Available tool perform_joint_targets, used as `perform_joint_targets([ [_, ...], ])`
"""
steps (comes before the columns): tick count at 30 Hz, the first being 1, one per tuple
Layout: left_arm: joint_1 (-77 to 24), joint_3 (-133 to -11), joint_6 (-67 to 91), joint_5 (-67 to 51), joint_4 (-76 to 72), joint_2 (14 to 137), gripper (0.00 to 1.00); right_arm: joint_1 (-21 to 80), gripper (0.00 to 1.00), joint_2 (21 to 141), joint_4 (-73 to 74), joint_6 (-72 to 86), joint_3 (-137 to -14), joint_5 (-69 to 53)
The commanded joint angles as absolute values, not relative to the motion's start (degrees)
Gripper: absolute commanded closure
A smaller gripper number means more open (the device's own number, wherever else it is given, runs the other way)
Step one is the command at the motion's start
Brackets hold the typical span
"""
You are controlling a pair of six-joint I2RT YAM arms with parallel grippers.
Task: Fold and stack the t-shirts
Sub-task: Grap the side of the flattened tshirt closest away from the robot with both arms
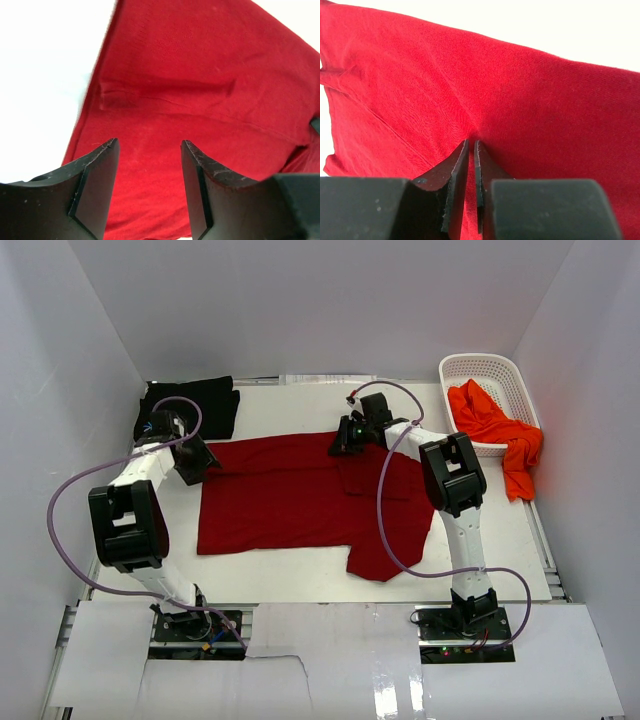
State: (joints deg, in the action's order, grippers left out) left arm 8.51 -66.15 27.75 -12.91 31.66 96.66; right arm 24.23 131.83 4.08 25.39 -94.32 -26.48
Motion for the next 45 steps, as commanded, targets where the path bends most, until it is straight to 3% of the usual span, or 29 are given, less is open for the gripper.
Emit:
perform_joint_targets([
  [1, 9.84, -67.94, 29.61, -10.99, 30.59, 97.38, 0.37, 24.35, 0.84, 130.69, 3.96, 23.91, -93.25, -26.02],
  [27, 12.39, -76.55, 30.59, -13.27, 32.78, 106.44, 0.41, 23.99, 0.84, 129.99, 3.87, 23.2, -91.93, -25.75],
  [31, 12.39, -75.76, 29.97, -13.01, 32.87, 105.65, 0.51, 23.99, 0.84, 129.99, 3.69, 23.29, -91.58, -25.84],
  [33, 12.48, -75.24, 29.88, -13.36, 32.78, 105.21, 0.64, 23.99, 0.85, 129.9, 3.78, 23.29, -91.32, -25.93],
  [41, 12.57, -73.13, 29.0, -14.59, 33.13, 102.84, 0.84, 23.91, 0.85, 129.81, 3.52, 23.55, -90.62, -25.84],
  [42, 12.57, -72.69, 28.83, -14.42, 33.4, 102.4, 0.97, 23.91, 0.85, 129.64, 3.43, 23.55, -90.44, -25.84],
  [45, 12.57, -70.58, 28.31, -14.24, 33.57, 100.81, 1.0, 23.82, 0.85, 129.46, 3.16, 23.73, -90.18, -25.84],
])
